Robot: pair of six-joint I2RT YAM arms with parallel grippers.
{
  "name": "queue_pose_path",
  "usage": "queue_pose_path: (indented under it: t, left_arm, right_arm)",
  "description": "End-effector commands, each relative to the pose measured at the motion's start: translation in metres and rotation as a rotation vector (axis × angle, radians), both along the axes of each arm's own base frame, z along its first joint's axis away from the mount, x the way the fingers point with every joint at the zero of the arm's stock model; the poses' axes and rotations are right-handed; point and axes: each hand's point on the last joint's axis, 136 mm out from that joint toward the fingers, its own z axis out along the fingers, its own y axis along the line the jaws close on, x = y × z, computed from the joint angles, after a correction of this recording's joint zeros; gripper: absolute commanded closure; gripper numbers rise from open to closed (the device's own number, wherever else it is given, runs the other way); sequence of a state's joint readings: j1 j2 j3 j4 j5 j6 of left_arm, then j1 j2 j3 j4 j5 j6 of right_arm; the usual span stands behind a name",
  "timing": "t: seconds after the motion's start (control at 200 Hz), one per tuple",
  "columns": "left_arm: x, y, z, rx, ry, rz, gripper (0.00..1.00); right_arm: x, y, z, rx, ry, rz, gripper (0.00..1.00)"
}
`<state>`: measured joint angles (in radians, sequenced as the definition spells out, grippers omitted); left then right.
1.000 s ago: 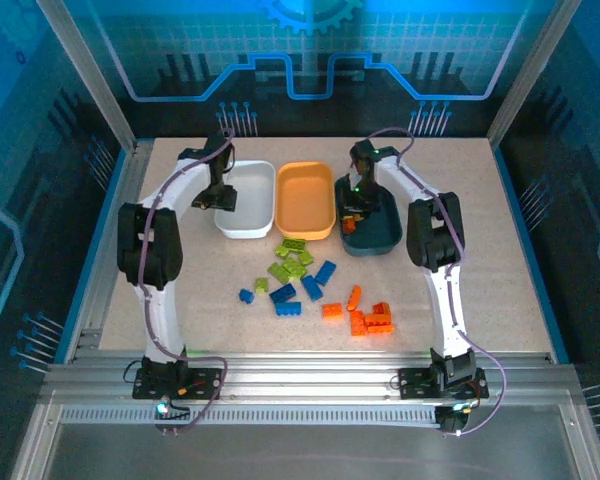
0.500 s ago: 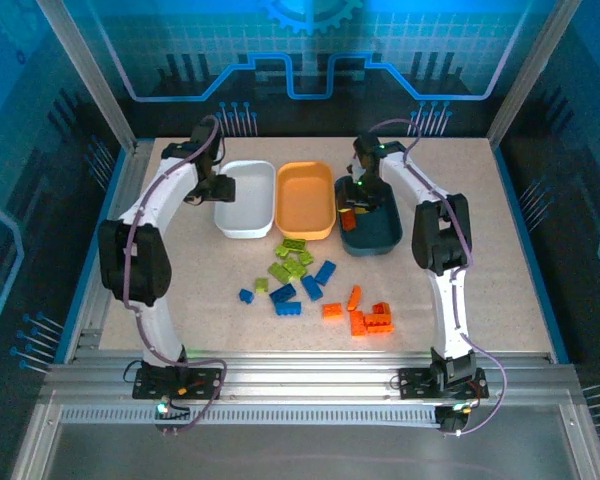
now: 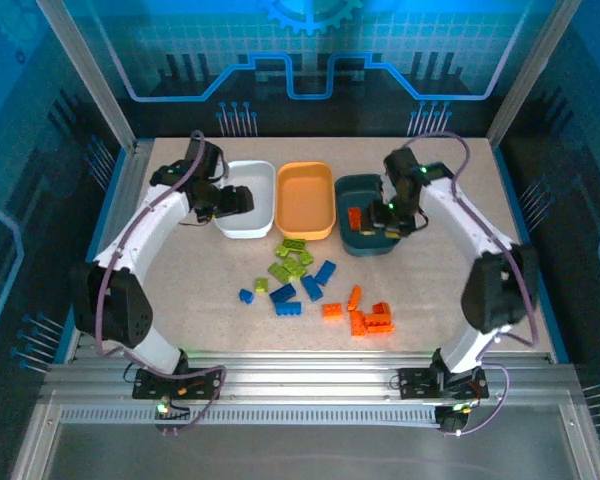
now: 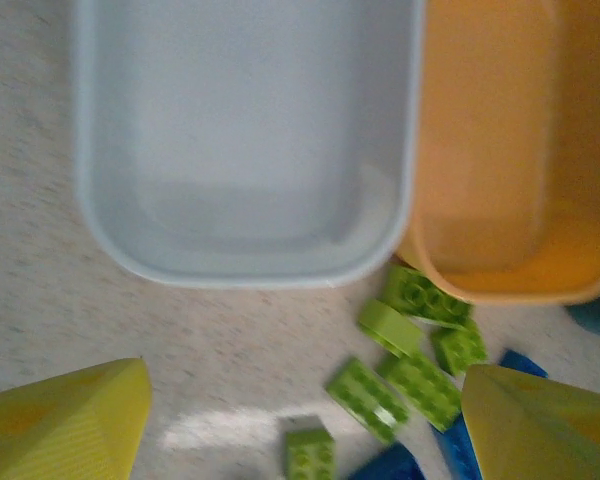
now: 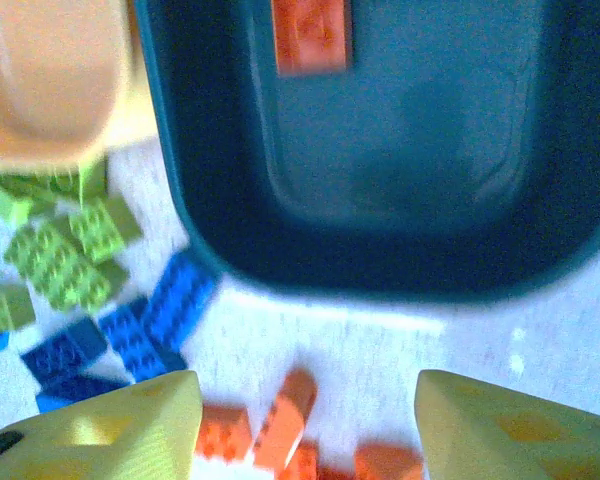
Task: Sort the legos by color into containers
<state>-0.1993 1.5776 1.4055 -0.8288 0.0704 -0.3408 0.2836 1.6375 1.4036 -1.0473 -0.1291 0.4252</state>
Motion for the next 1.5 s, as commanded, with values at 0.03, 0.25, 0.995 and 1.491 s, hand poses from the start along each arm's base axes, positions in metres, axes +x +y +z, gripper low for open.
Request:
queue_pose_path:
  t: [0.03,0.25,0.995,1.491]
  left_arm:
    - [-0.023,-0.034,-0.009,-0.105,0.045,-0.003,0.16]
    - [-0.043,-0.049,-0.023,-0.135,0.086,0.017,0.09]
    - [-0.068,-0.037,-0.012,-0.097,0.071,0.003,0.01]
    - [-0.057,-0.041,-0.006,-0.088,0.053,-0.040,0.01]
  right_arm:
    - [-0.066,0.015,-0.031,0.038,0.161,-0.029,0.40]
    - [-0.095,0.032,-0.068,-0.051,0.217,0.029,0.39]
    - [-0.085,0.061,-0.127,-0.130,0.259,0.034,0.59]
    - [-0.061,0.062,-0.076,-0.113,0.083,0.024,0.81]
